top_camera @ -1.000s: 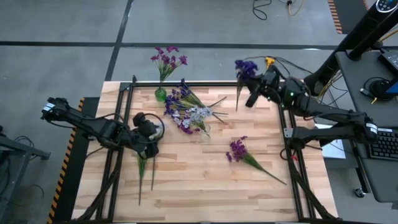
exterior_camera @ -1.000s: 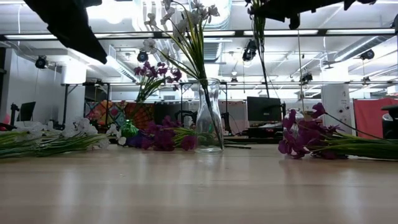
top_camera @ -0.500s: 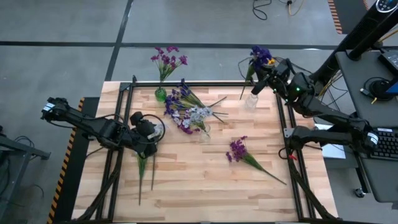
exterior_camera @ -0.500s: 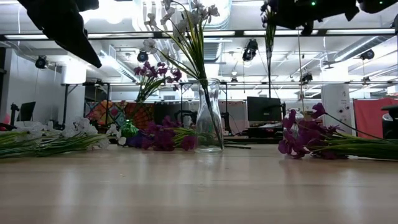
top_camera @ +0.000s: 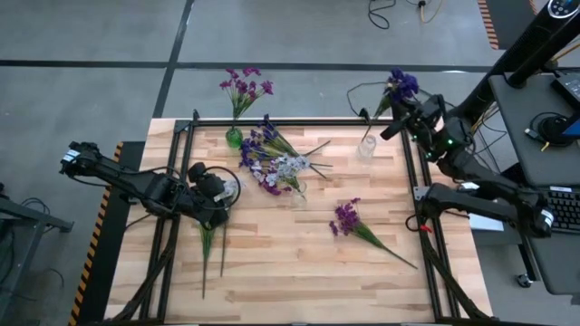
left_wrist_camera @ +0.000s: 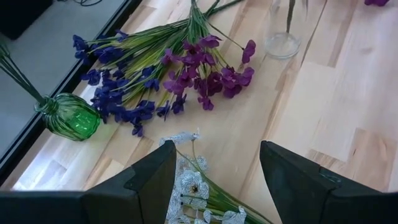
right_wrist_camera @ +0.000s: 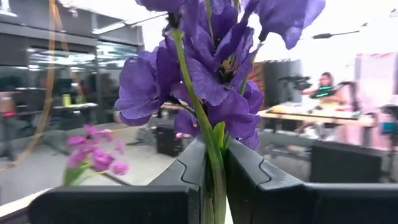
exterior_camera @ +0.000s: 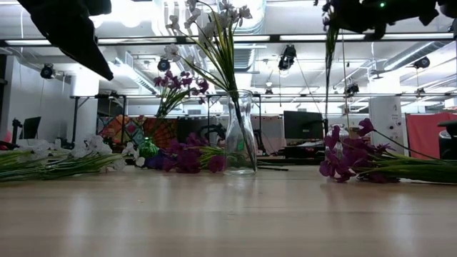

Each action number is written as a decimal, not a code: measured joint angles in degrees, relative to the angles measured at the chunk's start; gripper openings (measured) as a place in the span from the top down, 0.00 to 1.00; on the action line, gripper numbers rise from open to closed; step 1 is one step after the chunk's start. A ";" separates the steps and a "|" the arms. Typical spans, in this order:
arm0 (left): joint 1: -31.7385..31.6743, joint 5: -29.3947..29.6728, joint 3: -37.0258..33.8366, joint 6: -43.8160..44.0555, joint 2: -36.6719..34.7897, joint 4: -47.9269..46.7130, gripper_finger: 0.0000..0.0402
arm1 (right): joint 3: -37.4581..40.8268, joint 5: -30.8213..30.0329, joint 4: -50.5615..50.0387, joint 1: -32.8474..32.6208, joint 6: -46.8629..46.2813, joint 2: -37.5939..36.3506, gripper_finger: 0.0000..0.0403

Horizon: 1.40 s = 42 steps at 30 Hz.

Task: Sort flowers into vase by color
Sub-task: Put the bottom blue flowers into the top transparent flower vase

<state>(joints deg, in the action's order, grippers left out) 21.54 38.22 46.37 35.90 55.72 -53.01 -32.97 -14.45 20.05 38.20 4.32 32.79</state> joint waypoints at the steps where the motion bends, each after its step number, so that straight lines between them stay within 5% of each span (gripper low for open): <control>1: 0.00 0.04 0.00 0.00 0.00 0.02 0.46 | 0.27 -1.13 -0.02 0.00 0.60 -0.31 0.92; 14: 0.00 0.36 0.00 0.03 0.00 0.33 0.46 | 0.64 -6.63 -0.53 0.00 3.98 1.12 0.92; 42: 0.00 0.42 0.00 0.19 0.00 0.26 0.46 | 0.87 -8.21 -2.77 0.00 2.65 5.55 0.88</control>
<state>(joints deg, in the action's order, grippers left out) 21.54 38.63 46.37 36.09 55.72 -52.75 -32.10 -22.65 17.28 38.20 6.96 38.35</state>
